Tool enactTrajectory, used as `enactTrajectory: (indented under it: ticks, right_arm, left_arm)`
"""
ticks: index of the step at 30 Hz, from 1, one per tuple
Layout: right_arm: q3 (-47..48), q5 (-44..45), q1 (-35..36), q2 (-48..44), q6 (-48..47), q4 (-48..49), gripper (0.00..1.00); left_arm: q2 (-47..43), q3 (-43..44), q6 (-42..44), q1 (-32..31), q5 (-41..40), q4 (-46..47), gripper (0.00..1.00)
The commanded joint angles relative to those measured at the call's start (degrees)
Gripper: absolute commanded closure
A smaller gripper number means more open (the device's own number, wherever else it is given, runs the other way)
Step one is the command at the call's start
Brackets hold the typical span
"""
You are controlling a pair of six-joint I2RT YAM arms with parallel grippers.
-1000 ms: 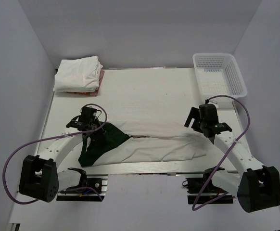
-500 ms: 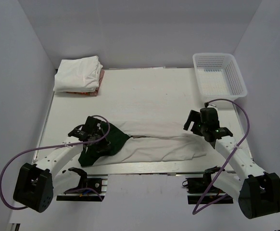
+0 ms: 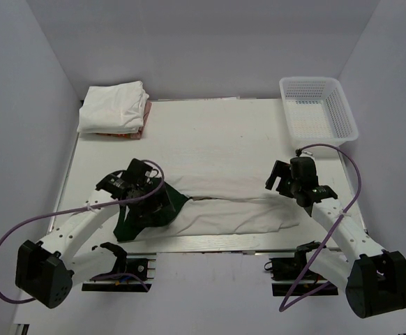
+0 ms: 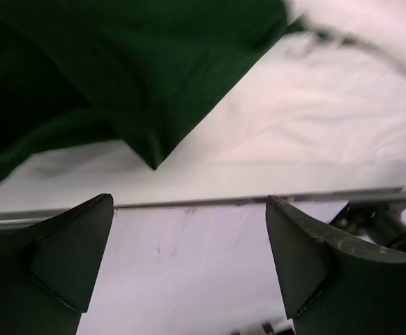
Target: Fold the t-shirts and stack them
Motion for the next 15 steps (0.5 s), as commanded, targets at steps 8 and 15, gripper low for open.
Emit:
enactTrajectory:
  ticks: [8, 15]
  right_arm:
    - [-0.28, -1.13, -0.02, 0.20, -1.69, 2.25, 0.10]
    - [-0.89, -2.27, -0.11, 0.20, -2.13, 2.86, 0.10]
  left_arm:
    - [11.48, 8.23, 3.54, 1.14, -17.67, 10.66, 0.00]
    - [20.05, 9.39, 2.22, 0.17, -19.08, 7.50, 0.00]
